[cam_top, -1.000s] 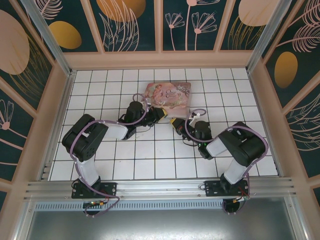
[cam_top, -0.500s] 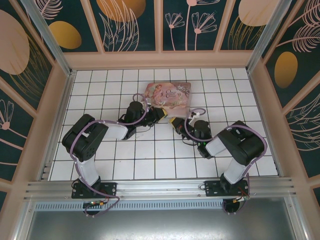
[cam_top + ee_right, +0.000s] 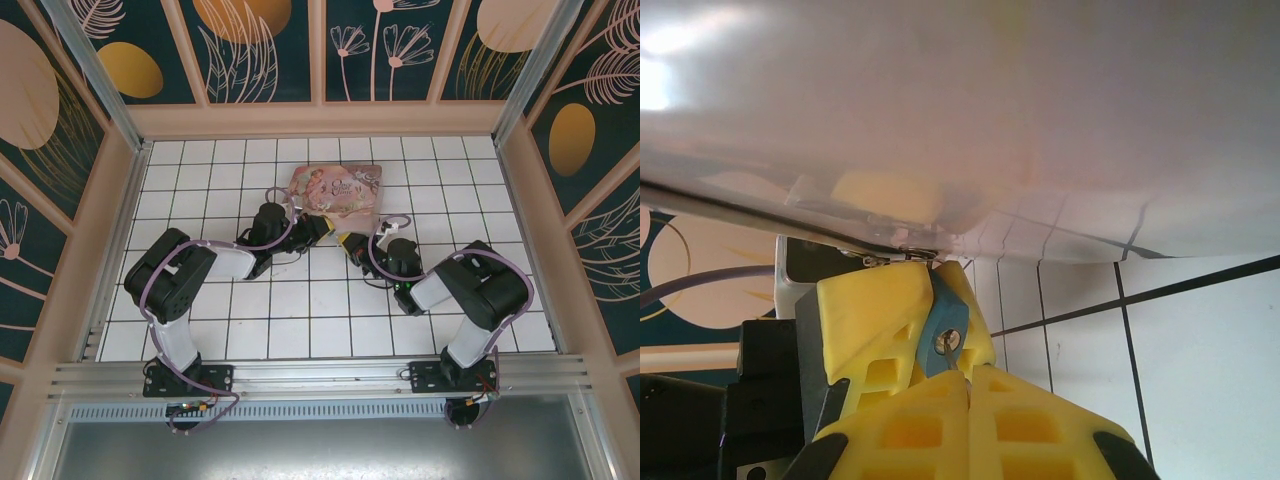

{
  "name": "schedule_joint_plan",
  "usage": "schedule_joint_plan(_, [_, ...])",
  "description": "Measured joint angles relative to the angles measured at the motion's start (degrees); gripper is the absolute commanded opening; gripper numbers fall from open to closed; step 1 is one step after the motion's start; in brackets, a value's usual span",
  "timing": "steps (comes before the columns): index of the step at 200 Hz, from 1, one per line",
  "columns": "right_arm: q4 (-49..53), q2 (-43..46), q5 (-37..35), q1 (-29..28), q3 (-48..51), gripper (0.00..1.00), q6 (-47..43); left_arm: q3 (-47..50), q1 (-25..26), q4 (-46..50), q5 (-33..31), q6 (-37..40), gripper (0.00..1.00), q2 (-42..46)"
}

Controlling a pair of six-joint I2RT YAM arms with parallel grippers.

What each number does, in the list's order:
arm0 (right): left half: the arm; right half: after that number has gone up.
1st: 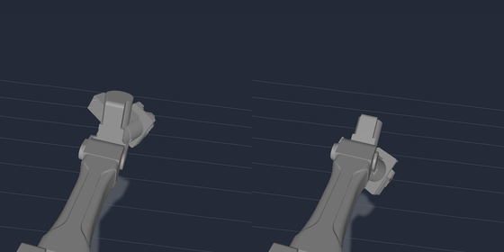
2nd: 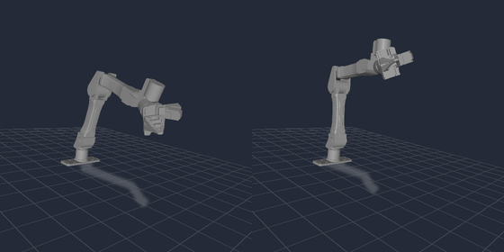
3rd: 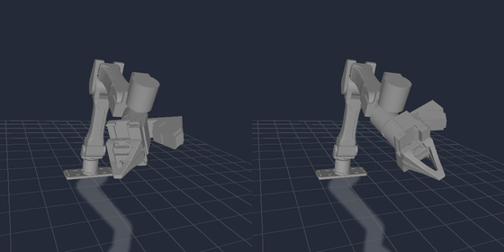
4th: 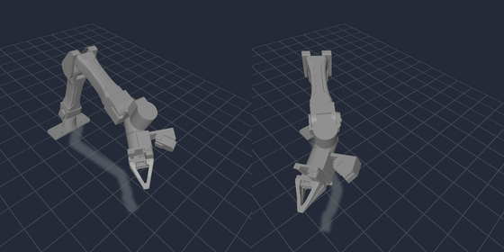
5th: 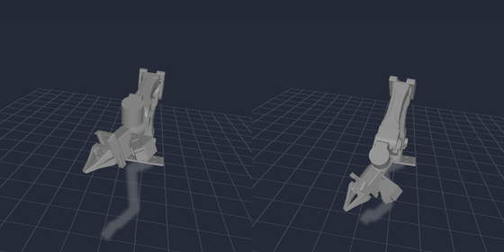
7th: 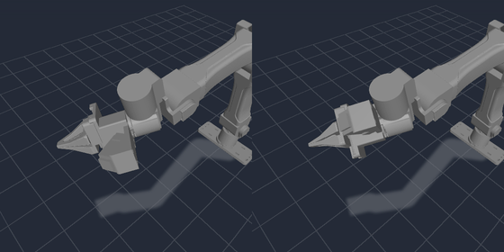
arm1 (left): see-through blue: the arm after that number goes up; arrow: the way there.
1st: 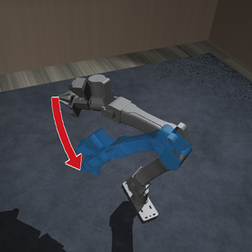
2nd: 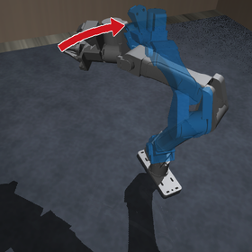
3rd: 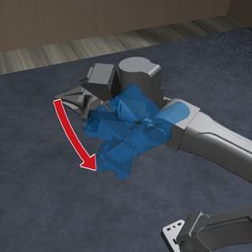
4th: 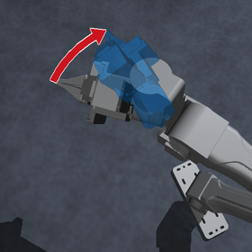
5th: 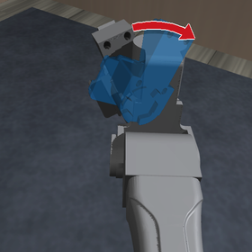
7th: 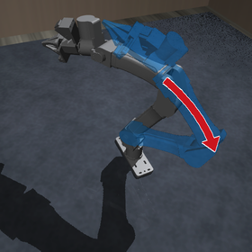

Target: Unlock the padlock with the key

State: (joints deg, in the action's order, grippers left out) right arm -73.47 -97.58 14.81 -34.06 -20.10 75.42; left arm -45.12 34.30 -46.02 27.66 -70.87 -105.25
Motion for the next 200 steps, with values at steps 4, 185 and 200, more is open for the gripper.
schedule_joint_plan(4, [0.0, 0.0, 0.0, 0.0, 0.0, 0.0, 0.0, 0.0, 0.0, 0.0, 0.0, 0.0, 0.0, 0.0])
schedule_joint_plan(185, [-1.0, -2.7, -2.3, -0.8, -2.2, 0.0, 1.7, 0.6, 0.8, -0.4, -4.8, -3.4, 0.0, 0.6])
schedule_joint_plan(200, [-0.9, -2.8, -3.3, -1.2, -2.4, 0.0, 1.9, 0.6, 0.9, -0.5, -5.6, -4.1, 0.0, 0.6])
